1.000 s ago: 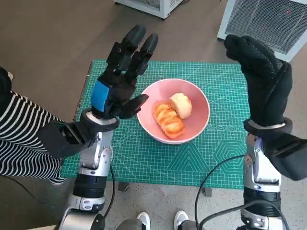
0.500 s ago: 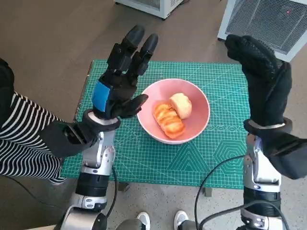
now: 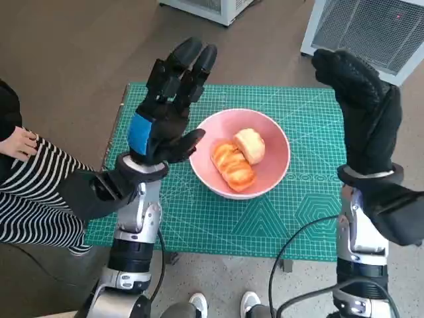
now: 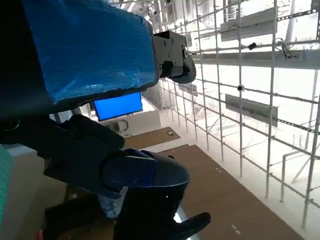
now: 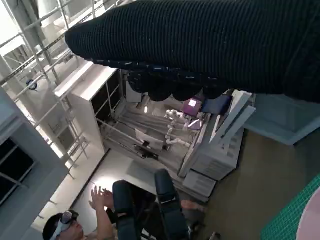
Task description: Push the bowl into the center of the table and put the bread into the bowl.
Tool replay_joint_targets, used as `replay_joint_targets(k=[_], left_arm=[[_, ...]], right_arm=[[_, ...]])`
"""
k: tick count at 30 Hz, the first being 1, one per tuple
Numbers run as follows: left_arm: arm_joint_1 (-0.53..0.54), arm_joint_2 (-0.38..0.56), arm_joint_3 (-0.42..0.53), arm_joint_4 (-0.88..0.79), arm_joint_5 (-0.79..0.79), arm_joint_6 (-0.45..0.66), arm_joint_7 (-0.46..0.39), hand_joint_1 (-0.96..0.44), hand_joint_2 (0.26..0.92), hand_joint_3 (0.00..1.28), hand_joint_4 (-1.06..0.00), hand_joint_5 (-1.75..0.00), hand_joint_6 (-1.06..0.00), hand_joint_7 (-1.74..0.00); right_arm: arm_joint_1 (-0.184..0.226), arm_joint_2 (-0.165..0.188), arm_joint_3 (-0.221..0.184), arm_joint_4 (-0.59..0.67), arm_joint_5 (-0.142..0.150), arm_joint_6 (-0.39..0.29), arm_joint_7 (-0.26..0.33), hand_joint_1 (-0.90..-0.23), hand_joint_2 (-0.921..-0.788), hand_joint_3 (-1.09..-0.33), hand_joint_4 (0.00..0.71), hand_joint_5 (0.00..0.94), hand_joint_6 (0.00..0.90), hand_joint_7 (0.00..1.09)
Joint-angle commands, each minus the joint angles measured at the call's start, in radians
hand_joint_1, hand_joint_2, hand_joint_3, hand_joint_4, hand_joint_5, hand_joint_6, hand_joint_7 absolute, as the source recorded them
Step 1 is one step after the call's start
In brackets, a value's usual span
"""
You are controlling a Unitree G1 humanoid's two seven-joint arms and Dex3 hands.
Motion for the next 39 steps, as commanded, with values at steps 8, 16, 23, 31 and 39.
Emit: replay_joint_targets(k=[8,16,23,31,39], left_arm=[[-0.028,0.002,-0.002,0.024,0.032,-0.031,0.014,-0.60,0.906,0.29,0.00,-0.43,0.00,-0.64],[-0.020,0.007,-0.001,0.016,0.048,-0.028,0.028,-0.61,0.905,0.29,0.00,-0.44,0.00,-0.64],[-0.007,0.009,0.000,0.011,0.056,-0.035,0.036,-0.60,0.902,0.30,0.00,-0.44,0.00,-0.63],[0.003,0.017,0.001,0.007,0.062,-0.045,0.040,-0.60,0.896,0.31,0.00,-0.43,0.00,-0.62],[0.006,0.022,0.002,0.013,0.072,-0.056,0.046,-0.60,0.894,0.31,0.00,-0.43,0.00,-0.61]], right_arm=[[0.023,-0.005,-0.003,0.024,-0.003,-0.011,0.000,-0.802,-0.921,-0.729,0.209,0.003,0.087,0.54],[0.024,-0.005,-0.001,0.029,-0.003,-0.019,0.002,-0.802,-0.921,-0.729,0.209,0.002,0.088,0.54],[0.027,0.000,0.003,0.034,-0.005,-0.029,0.002,-0.802,-0.921,-0.729,0.209,0.002,0.088,0.53],[0.028,0.006,0.009,0.038,-0.004,-0.037,0.001,-0.799,-0.921,-0.730,0.205,0.000,0.084,0.53],[0.026,0.012,0.012,0.044,0.002,-0.040,0.003,-0.806,-0.921,-0.729,0.207,0.002,0.084,0.53]])
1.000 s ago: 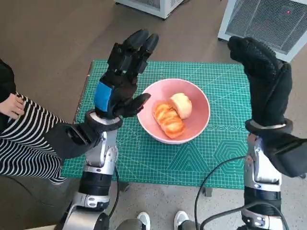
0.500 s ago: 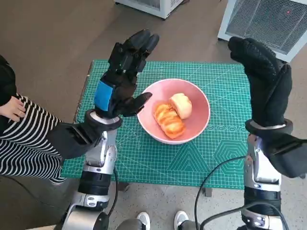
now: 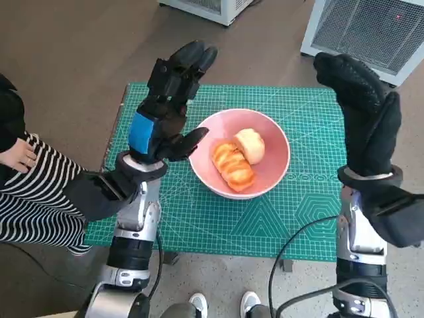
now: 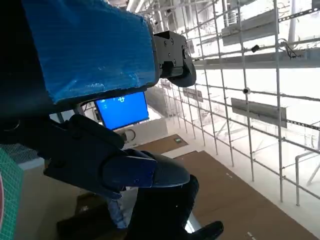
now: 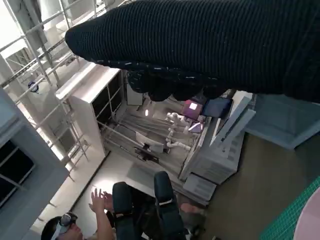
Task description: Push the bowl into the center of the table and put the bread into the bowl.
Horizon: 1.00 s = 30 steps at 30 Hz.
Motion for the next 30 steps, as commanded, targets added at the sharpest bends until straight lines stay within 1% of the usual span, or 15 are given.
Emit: replay_joint_targets(k=[1,10,30], left_arm=[[0.012,0.009,0.000,-0.006,0.019,-0.019,0.006,-0.59,0.894,0.31,0.00,-0.43,0.00,-0.61],[0.013,0.011,0.002,-0.005,0.026,-0.018,0.010,-0.59,0.892,0.32,0.00,-0.44,0.00,-0.63],[0.012,0.012,0.005,-0.002,0.026,0.000,0.013,-0.58,0.891,0.33,0.00,-0.47,0.00,-0.68]], right_arm=[[0.022,0.008,0.005,0.021,0.005,0.002,0.004,-0.807,-0.921,-0.728,0.208,0.002,0.085,0.53],[0.020,0.010,0.005,0.033,0.013,-0.005,0.008,-0.809,-0.921,-0.724,0.210,0.002,0.087,0.52],[0.010,0.020,0.007,0.053,0.018,-0.011,0.014,-0.808,-0.921,-0.719,0.210,0.001,0.087,0.52]])
